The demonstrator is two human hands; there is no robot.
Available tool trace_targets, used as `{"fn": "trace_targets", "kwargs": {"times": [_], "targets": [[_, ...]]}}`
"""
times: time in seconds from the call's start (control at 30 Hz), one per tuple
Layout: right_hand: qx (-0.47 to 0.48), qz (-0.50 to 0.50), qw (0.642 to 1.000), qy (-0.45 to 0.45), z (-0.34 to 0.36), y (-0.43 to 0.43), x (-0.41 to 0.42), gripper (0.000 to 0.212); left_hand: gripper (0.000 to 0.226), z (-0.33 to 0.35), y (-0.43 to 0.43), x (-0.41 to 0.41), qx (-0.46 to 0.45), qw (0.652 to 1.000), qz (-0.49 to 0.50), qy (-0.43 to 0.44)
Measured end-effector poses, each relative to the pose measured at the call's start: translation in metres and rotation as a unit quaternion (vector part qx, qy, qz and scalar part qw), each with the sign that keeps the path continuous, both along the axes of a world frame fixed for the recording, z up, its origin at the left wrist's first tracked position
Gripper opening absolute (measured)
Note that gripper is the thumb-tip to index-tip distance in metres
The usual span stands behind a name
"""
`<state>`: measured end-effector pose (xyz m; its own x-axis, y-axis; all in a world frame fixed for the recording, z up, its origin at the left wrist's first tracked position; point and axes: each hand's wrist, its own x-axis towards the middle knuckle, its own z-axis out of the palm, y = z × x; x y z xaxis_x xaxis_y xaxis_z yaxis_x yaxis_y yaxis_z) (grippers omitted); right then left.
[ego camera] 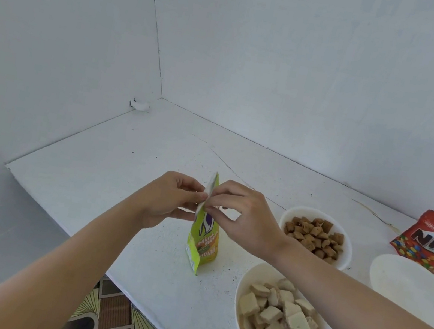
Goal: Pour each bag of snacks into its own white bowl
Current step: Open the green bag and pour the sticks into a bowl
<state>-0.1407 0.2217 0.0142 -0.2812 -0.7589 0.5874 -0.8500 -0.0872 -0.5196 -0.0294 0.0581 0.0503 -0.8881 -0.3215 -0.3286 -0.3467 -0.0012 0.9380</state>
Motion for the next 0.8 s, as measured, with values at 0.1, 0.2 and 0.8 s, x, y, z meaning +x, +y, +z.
{"fn": "trace_targets", "kwargs": {"times": [0.1,0.2,0.8], "targets": [[0.025,-0.031,0.986,-0.162,0.004,0.002,0.010,0.008,0.020,-0.003,0.004,-0.002,0.043,0.998,0.048,0.016],[0.094,-0.040,0.954,-0.283,0.007,0.005,0.005,0.020,0.024,-0.005,0.007,-0.003,0.051,0.996,0.065,0.017],[0.188,0.024,0.833,-0.519,0.011,0.021,0.004,0.022,0.046,-0.003,0.017,0.008,0.094,0.996,-0.006,-0.006]]}}
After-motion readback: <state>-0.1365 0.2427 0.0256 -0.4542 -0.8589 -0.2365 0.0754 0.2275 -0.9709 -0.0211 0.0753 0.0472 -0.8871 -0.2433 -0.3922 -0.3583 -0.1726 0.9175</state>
